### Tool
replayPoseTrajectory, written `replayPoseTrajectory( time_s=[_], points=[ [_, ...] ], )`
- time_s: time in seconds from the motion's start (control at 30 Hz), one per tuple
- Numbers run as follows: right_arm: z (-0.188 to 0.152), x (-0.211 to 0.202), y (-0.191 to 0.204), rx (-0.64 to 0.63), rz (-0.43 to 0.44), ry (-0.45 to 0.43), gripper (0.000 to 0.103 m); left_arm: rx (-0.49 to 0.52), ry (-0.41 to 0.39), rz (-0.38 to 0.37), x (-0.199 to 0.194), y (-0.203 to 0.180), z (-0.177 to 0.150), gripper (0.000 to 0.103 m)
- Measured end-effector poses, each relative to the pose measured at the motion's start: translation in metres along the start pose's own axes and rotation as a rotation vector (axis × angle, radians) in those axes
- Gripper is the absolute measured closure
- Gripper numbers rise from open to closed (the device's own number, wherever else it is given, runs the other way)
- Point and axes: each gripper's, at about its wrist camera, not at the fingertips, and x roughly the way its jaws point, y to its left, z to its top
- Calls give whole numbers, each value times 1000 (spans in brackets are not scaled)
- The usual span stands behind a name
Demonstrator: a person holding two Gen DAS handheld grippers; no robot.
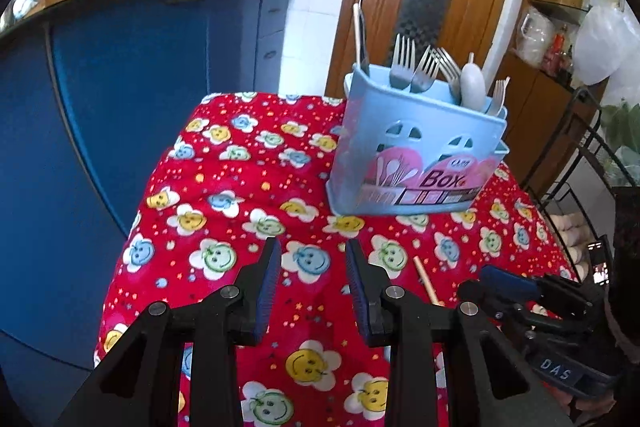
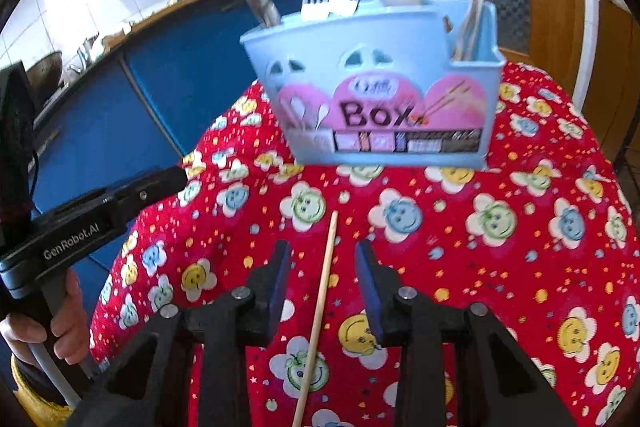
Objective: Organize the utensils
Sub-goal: 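Move the right tool down to the wooden chopstick on the cloth and grasp it, then lift the wooden chopstick upright with the right tool toward the caddy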
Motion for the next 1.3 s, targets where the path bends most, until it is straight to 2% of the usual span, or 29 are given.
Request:
replayPoseTrajectory(
  time_s=[0.37, 0.67, 0.83, 1.07, 1.3],
  points=[
    [-9, 34, 2, -19, -28, 100, 84, -31, 29, -1, 11, 13, -11, 69],
    [-4, 43, 4, -52, -49, 118, 92, -54, 38, -10, 16, 19, -13, 69],
    [0, 45, 0, -7, -23, 125, 97, -56, 44, -17, 18, 16, -14, 69],
    [-1, 20, -16, 64, 41, 57, 97, -51, 41, -33, 15, 9, -14, 69],
    [0, -24, -30, 101, 66, -87, 97, -40, 42, -53, 15, -1, -14, 69]
  ],
)
